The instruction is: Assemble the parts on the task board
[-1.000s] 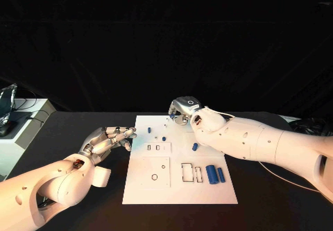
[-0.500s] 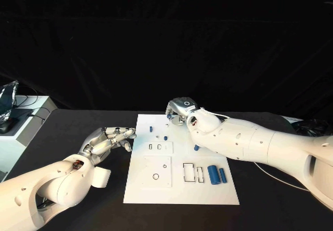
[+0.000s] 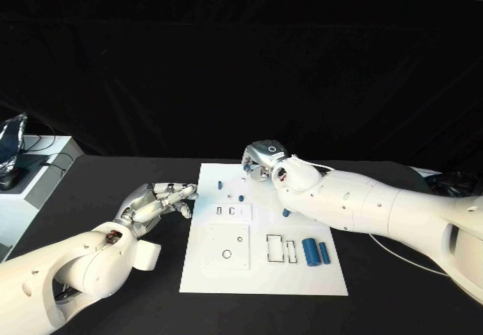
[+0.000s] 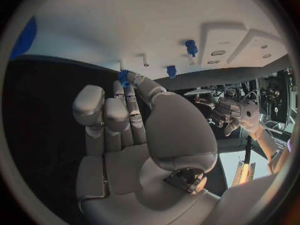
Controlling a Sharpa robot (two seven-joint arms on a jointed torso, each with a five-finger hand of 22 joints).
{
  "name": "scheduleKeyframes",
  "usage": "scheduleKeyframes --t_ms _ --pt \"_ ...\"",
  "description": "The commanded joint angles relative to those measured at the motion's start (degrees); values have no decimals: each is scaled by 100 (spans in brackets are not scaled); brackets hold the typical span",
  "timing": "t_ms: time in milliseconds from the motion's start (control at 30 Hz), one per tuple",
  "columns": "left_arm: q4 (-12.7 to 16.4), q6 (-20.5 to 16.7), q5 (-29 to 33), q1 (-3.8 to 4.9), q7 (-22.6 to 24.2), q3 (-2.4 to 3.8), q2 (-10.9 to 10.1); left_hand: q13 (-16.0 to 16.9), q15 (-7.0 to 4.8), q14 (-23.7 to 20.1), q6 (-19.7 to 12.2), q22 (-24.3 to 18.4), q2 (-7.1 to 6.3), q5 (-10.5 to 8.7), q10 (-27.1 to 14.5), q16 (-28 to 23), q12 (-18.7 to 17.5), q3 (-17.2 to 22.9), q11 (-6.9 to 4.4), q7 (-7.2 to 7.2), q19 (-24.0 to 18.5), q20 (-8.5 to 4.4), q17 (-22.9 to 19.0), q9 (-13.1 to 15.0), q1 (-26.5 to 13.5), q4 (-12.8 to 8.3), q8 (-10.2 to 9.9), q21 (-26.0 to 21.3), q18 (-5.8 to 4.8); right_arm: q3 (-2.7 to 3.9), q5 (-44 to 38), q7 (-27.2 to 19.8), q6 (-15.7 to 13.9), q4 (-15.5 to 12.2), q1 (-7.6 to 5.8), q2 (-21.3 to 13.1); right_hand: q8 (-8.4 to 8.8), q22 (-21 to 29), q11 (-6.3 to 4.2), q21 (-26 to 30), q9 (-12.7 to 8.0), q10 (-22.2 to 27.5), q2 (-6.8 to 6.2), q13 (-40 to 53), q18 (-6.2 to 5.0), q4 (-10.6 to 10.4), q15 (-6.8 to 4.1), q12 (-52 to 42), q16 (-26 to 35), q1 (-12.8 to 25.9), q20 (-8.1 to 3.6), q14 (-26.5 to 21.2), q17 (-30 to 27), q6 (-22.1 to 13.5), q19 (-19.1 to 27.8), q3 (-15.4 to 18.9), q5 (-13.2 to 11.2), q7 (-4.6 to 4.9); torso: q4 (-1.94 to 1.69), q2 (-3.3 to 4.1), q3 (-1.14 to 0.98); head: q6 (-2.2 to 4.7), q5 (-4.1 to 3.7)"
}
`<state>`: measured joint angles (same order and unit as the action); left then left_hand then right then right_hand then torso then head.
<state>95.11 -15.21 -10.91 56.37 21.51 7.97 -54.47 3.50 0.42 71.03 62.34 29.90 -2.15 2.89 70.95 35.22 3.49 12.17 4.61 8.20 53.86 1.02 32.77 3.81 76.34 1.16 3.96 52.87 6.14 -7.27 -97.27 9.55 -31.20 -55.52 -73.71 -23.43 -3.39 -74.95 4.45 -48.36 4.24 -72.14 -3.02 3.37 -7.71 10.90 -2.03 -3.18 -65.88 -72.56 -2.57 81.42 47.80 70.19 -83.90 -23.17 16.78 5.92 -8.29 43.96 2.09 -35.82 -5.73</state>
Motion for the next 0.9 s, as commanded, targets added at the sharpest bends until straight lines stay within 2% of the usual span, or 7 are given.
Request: scheduleKeyframes --t_ms 33,200,467,900 --pt "18 119 -29 1 34 6 13 5 34 -2 -42 -10 44 0 -42 -41 12 6 17 5 -35 15 -10 2 -32 -43 -12 5 90 2 -123 90 78 10 1 2 -34 -246 -181 18 7 -220 134 16 -73 12 -10 -16 26 -109 -34 23 5 13 -310 -12 20 13 -6 5 6 13 -11" --pt "22 120 -29 1 36 8 12 5 34 -2 -42 -10 44 0 -42 -41 12 6 17 5 -35 15 -10 2 -32 -43 -12 5 90 1 -135 115 104 53 2 28 -33 -342 -180 98 7 -217 132 16 -72 10 -12 -17 25 -103 -35 23 13 10 -331 -8 20 14 -18 8 8 1 7" --pt "34 122 -30 1 36 11 2 5 34 -2 -42 -10 44 0 -42 -41 12 6 17 5 -35 15 -10 2 -32 -43 -12 5 90 1 -139 126 148 126 7 70 -32 -359 -176 112 5 -202 132 15 -71 7 -9 -16 30 -101 -33 19 13 1 -332 -7 17 15 -7 16 10 -9 11" --pt "36 122 -32 2 34 16 2 5 34 -2 -42 -10 44 0 -42 -41 12 6 17 5 -35 15 -10 2 -32 -43 -12 5 90 -1 -83 44 226 200 28 141 -27 -380 -149 180 -7 -119 103 13 -76 -7 9 -17 57 -85 -20 11 -4 -64 -327 19 -8 38 -12 27 13 -30 30"
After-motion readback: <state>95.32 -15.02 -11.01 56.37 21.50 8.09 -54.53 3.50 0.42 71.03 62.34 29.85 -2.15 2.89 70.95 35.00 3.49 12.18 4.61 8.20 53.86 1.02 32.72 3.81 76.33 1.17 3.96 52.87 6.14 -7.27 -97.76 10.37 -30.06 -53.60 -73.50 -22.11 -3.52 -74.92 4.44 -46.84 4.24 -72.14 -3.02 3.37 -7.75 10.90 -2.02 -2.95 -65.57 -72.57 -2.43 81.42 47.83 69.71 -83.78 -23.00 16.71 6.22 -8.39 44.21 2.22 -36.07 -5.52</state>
